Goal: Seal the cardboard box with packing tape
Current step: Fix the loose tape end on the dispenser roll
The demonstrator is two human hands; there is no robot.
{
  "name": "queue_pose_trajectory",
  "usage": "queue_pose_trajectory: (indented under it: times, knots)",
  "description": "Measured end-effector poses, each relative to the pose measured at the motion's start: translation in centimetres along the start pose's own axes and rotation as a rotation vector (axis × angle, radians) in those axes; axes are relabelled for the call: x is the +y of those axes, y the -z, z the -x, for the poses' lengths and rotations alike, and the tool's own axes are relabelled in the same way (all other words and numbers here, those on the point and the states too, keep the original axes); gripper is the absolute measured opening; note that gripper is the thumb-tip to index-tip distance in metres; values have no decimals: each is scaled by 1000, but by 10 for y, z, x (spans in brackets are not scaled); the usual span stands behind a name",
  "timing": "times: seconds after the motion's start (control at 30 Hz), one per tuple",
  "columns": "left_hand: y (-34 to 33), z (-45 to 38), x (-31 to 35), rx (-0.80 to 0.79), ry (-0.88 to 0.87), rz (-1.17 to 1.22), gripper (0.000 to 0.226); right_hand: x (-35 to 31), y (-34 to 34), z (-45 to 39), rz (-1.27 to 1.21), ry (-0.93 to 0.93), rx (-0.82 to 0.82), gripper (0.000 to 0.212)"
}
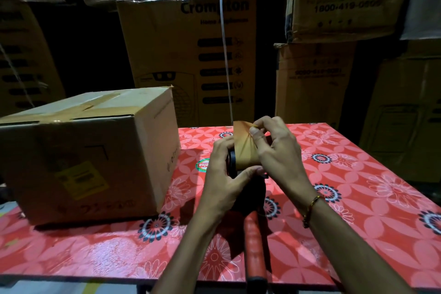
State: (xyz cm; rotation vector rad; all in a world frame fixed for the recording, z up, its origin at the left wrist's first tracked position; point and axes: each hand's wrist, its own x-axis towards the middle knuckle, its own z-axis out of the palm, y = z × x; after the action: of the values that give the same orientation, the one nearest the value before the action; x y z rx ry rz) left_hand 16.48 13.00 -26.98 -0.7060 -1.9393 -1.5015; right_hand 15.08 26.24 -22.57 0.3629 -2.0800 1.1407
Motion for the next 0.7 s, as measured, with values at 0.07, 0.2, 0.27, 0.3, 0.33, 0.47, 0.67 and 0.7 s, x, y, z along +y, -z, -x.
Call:
queue_pose_trajectory:
  times: [0.07, 0.2, 0.27, 0.3, 0.33, 0.47, 0.67, 0.7]
  knots:
    - [1, -1, 2, -13, 5, -11, 58, -2, 2, 0, 8, -12, -7, 8]
    - [9, -4, 9, -38, 121, 44, 42, -4, 11, 0, -41, -46, -67, 8]
    - [15, -9, 18, -53, 238, 152, 31, -5, 16, 0, -87, -83, -106, 10]
    - [17, -12, 22, -48, 274, 194, 26, -6, 19, 0, -117, -104, -125, 11]
    - [18, -14, 26, -35, 288, 212, 21, -6, 20, -1, -148, -125, -140, 12]
    - [15, -17, 34, 15, 315, 197, 16, -10, 25, -2, -273, -200, -200, 15]
    - [12, -20, 41, 94, 391, 206, 21, -16, 40, -16, -610, -445, -441, 4]
    - [11, -19, 42, 93, 401, 209, 21, -13, 43, -18, -640, -466, -479, 10]
